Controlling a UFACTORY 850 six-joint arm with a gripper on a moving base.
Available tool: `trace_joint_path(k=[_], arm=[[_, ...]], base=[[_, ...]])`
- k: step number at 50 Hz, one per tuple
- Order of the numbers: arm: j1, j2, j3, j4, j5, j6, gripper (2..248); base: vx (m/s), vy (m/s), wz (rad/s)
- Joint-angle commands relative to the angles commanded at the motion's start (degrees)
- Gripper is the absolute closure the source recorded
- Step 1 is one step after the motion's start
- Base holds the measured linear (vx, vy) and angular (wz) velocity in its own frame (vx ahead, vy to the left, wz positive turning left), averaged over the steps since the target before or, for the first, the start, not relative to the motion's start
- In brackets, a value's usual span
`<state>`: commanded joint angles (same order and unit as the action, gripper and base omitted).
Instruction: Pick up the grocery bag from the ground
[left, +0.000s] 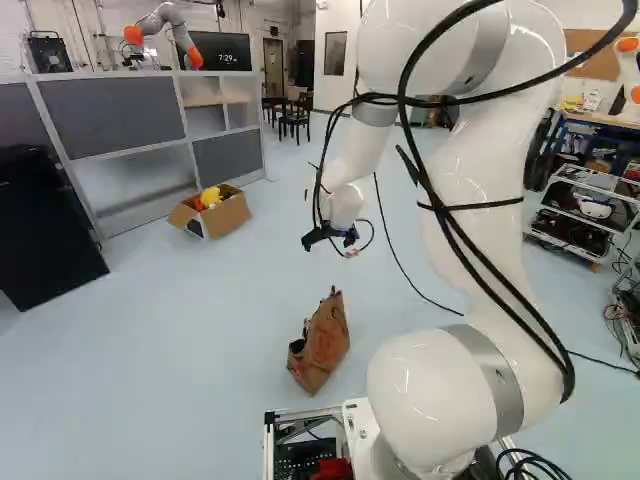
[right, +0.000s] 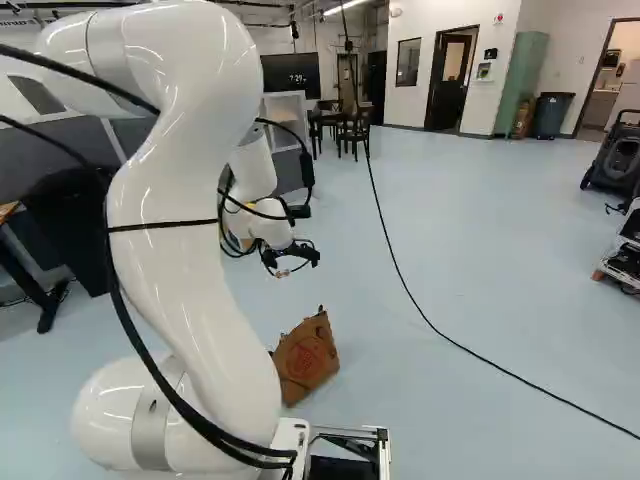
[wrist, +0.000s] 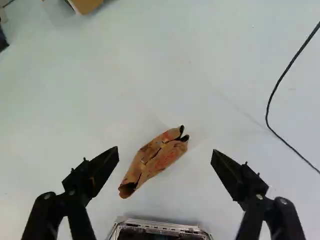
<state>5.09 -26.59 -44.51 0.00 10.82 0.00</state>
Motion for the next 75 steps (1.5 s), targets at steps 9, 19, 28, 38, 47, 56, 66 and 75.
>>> trace_joint_path(k=[9, 19, 28, 38, 47, 56, 66, 75], arm=[[0.00, -1.94, -0.88, 0.00, 0.00, 0.00, 3], [0.00, -4.10, -1.89, 0.00, 0.00, 0.00, 3], [0.00, -6.05, -2.84, 0.00, 0.00, 0.00, 3], [0.00, -8.21, -3.93, 0.00, 0.00, 0.00, 3], [0.00, -10.17, -4.95, 0.00, 0.00, 0.00, 3], [0.00, -12.12, -5.99, 0.00, 0.00, 0.00, 3], [0.00, -14.34, -7.22, 0.00, 0.00, 0.00, 3], [0.00, -16.25, -8.30, 0.00, 0.00, 0.00, 3]], base=[[0.000, 0.000, 0.000], [0.000, 0.000, 0.000], [0.000, 0.000, 0.000], [0.000, 0.000, 0.000], [0.000, 0.000, 0.000], [0.000, 0.000, 0.000], [0.000, 0.000, 0.000], [0.000, 0.000, 0.000]])
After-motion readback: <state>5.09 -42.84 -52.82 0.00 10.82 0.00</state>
